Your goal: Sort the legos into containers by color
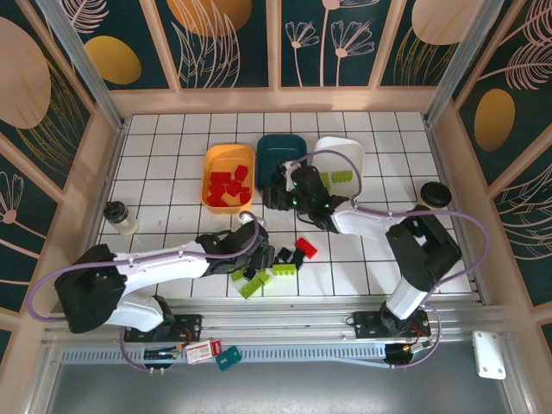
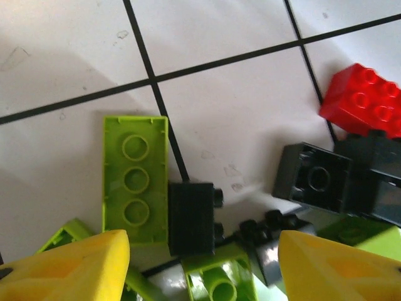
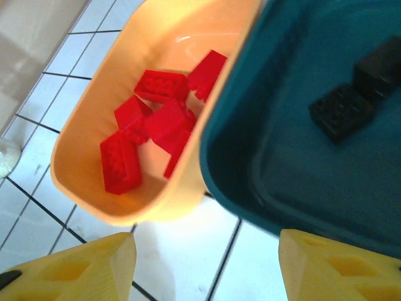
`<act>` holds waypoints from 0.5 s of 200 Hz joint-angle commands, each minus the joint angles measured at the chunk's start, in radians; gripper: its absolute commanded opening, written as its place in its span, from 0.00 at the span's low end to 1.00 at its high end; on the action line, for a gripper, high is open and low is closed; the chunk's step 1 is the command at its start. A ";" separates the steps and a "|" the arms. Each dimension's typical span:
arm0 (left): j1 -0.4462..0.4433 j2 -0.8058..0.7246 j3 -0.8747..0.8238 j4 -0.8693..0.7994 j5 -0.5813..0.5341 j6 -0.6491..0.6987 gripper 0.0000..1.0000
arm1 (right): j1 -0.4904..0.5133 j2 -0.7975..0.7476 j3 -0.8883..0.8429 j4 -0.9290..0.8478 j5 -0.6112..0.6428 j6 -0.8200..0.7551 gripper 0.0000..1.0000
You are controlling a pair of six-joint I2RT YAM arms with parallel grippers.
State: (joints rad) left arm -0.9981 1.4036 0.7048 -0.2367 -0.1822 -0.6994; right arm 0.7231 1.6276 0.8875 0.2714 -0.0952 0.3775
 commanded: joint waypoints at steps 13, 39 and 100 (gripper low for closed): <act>-0.002 0.080 0.049 -0.019 -0.089 0.048 0.55 | -0.018 -0.174 -0.134 0.041 0.057 0.027 0.62; -0.002 0.129 0.061 -0.013 -0.090 0.053 0.51 | -0.036 -0.292 -0.215 0.025 0.083 0.031 0.62; -0.002 0.168 0.074 0.004 -0.092 0.058 0.25 | -0.068 -0.435 -0.266 -0.013 0.106 0.023 0.63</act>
State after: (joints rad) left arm -0.9981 1.5593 0.7601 -0.2245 -0.2527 -0.6552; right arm 0.6682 1.2289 0.6449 0.2729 -0.0216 0.3992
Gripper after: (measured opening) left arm 0.305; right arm 0.628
